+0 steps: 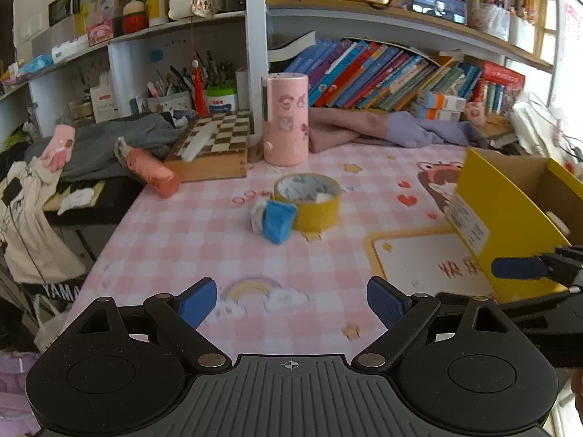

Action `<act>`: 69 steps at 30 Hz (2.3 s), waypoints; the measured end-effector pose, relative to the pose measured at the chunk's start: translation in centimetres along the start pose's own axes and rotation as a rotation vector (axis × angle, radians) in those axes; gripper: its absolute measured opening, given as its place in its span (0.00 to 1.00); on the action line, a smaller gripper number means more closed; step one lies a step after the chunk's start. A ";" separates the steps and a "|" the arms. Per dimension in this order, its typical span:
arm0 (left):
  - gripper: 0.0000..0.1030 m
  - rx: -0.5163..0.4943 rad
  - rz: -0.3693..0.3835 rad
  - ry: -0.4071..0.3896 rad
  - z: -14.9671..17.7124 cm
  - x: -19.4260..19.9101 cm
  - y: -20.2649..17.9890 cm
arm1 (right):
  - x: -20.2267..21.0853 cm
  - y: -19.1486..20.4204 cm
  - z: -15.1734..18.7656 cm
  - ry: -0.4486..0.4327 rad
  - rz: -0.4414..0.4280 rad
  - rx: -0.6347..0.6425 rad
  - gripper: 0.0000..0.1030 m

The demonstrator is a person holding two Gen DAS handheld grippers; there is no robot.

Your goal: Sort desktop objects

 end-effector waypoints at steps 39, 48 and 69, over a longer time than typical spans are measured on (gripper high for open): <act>0.89 0.101 -0.192 0.103 -3.3 -5.6 2.7 | -18.4 -4.4 -12.1 0.078 -0.090 -0.199 0.18; 0.89 0.078 -0.173 0.110 -3.5 -6.7 2.0 | -20.9 -4.3 -12.5 0.103 -0.085 -0.162 0.09; 0.55 -0.103 -0.028 0.135 -4.4 -15.1 -3.9 | -13.6 -8.3 -13.7 -0.030 -0.058 -0.262 0.09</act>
Point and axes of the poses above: each gripper's, at about its wrist camera, not at the fingertips, and x roughly against the way its jaws point, y to its left, z to its underside, the point moved 8 cm from there along -x, roughly the way its jaws point, and after that the axes turned 7 degrees about -z, right-handed, at the moved point
